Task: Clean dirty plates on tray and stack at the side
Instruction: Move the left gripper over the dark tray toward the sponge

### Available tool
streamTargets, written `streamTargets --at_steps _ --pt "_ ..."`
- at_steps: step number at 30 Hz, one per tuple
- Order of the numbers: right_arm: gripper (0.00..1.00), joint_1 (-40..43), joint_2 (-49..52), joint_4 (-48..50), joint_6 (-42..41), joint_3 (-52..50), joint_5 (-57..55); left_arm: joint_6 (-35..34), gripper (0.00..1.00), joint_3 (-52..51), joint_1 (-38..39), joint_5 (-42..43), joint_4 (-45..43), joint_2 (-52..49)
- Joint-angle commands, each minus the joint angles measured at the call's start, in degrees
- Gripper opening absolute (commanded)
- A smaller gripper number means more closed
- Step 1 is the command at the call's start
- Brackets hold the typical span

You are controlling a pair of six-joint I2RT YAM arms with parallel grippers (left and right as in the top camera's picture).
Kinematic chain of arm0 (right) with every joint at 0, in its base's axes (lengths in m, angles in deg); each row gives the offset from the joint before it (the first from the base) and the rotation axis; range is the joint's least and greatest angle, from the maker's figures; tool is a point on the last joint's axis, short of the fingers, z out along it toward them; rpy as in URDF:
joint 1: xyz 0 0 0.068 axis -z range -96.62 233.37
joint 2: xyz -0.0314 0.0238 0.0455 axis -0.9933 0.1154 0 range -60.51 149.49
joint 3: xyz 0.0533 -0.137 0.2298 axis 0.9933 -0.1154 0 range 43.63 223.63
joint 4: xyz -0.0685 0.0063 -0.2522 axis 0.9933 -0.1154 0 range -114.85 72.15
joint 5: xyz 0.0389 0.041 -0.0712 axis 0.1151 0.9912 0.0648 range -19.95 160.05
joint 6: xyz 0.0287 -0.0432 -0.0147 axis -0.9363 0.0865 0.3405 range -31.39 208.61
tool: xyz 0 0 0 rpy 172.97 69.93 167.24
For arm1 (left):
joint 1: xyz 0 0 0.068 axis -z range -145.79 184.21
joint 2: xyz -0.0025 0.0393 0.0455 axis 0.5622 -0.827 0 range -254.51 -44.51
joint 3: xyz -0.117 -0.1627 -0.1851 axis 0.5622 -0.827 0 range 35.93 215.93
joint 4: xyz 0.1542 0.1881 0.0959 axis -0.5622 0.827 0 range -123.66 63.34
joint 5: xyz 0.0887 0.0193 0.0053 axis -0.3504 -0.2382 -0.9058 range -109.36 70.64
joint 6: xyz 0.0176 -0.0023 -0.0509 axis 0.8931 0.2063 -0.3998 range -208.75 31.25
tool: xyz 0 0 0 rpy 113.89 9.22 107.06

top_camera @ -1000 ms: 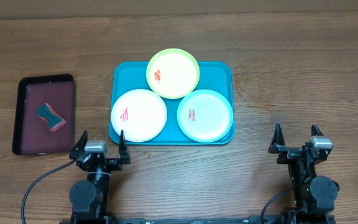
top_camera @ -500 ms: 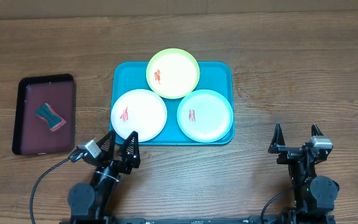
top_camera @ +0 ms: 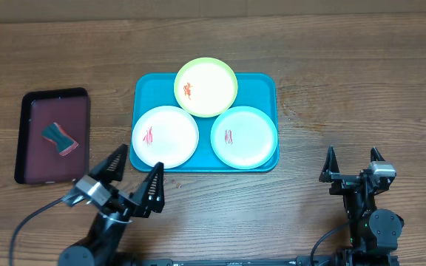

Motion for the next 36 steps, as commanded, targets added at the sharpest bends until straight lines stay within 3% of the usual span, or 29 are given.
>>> streamTargets --at_steps 1,7,14,21,25,30,36 --pt "1.0 0.2 -0.6 0.3 -0.5 -0.6 -0.3 8.4 1.0 11.0 -0.3 -8.1 9.6 -5.0" --pt "1.0 0.2 -0.6 0.3 -0.5 -0.6 -0.3 13.6 1.0 26.0 -0.3 -10.7 36.3 -20.9" --pt "1.0 0.2 -0.6 0.3 -0.5 -0.6 -0.3 16.7 1.0 29.0 -0.3 -6.9 40.3 -33.6" --pt "1.0 0.2 -0.6 0.3 -0.5 -0.6 -0.3 16.5 1.0 49.2 -0.3 -10.5 57.7 -55.1" --pt "1.0 0.2 -0.6 0.3 -0.5 -0.6 -0.3 16.5 1.0 55.6 -0.3 -10.6 60.7 -63.4" --pt "1.0 0.2 -0.6 0.3 -0.5 -0.6 -0.3 16.2 1.0 56.0 -0.3 -12.1 59.5 -68.8" --pt "1.0 0.2 -0.6 0.3 -0.5 -0.6 -0.3 5.0 1.0 57.2 -2.9 -25.8 60.6 -72.4"
